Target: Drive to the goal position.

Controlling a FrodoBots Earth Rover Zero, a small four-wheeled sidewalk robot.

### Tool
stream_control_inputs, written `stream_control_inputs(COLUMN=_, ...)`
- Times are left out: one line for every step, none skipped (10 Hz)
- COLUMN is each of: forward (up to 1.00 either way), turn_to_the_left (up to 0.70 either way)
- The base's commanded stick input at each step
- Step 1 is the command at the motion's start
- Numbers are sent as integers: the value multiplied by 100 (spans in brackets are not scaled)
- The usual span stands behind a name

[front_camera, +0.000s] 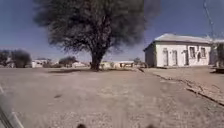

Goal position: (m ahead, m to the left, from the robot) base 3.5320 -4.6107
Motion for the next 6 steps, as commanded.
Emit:
stream_control_inputs(forward=70, turn_to_the_left=-23)
stream_control_inputs(forward=70, turn_to_the_left=-34)
stream_control_inputs(forward=70, turn_to_the_left=-34)
stream_control_inputs(forward=70, turn_to_the_left=-33)
stream_control_inputs(forward=70, turn_to_the_left=-33)
stream_control_inputs(forward=70, turn_to_the_left=-34)
